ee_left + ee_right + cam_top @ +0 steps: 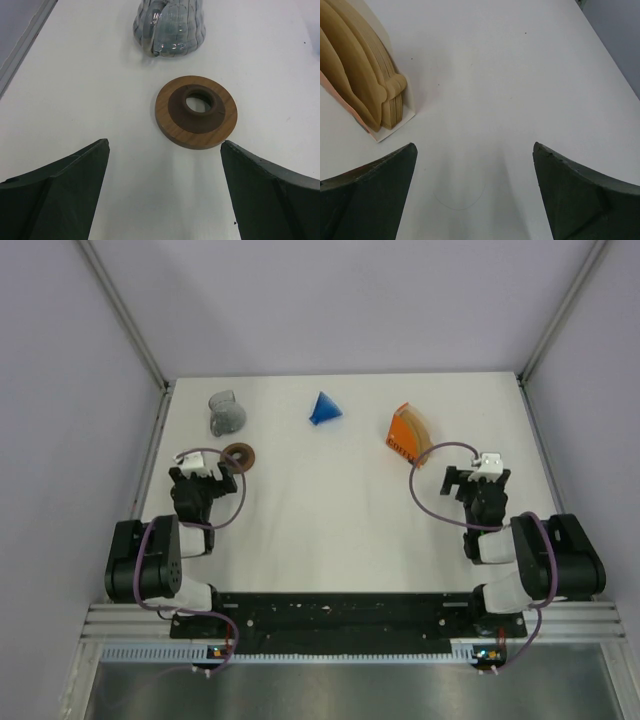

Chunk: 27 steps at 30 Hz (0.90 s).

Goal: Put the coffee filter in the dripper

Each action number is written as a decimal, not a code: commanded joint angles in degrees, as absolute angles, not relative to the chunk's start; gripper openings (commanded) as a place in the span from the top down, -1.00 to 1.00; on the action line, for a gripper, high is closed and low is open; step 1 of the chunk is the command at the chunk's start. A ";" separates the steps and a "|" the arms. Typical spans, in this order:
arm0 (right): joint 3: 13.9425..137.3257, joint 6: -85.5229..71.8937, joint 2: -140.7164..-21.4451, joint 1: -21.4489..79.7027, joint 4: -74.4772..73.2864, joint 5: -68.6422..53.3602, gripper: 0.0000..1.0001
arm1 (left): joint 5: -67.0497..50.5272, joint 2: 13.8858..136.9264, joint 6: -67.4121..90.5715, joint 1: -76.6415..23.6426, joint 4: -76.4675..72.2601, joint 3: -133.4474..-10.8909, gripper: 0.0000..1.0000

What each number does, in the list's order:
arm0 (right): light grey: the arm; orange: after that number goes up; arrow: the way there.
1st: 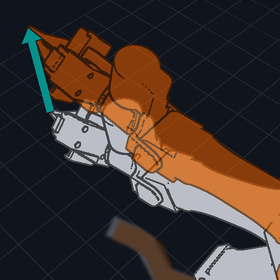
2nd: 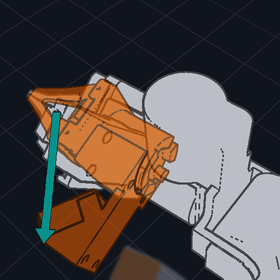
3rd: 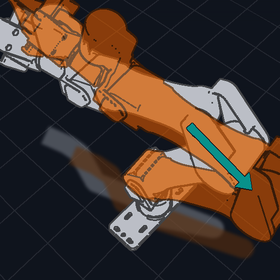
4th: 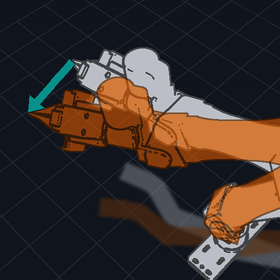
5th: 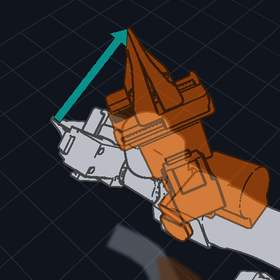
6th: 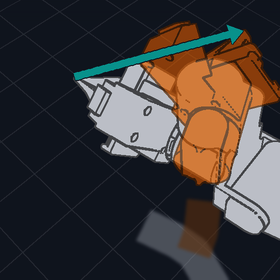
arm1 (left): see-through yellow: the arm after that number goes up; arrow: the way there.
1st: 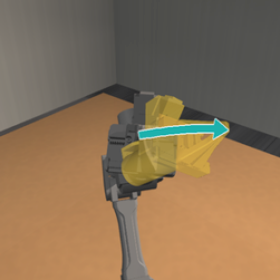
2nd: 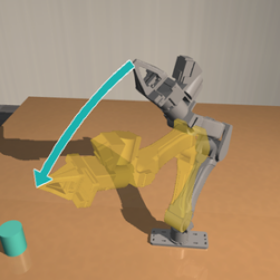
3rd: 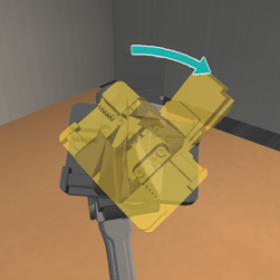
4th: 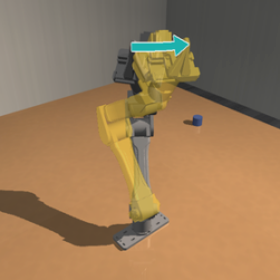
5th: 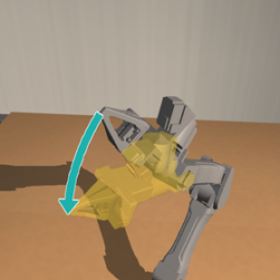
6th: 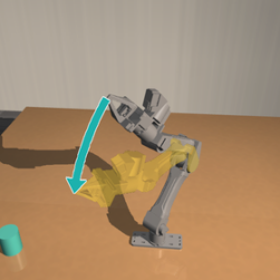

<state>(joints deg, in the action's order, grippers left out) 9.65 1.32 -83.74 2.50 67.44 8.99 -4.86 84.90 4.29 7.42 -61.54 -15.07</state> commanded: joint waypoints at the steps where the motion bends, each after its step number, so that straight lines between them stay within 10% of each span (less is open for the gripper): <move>1: 11.42 -1.74 -81.75 1.85 67.08 9.13 -0.97 | -4.66 84.99 3.16 6.77 -63.37 -16.88 -0.97; 11: 32.68 -9.58 -69.70 1.93 34.64 7.95 -0.97 | -4.14 83.68 3.69 6.94 -61.72 -17.40 -0.97; 27: 62.22 -8.79 -73.21 8.26 3.96 -10.01 -0.97 | -13.36 79.16 -2.92 7.56 10.40 -65.69 -0.85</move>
<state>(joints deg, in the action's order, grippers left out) 58.81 -8.99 -72.27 6.74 11.20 -4.82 -9.02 73.78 -2.07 7.33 -12.45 -50.63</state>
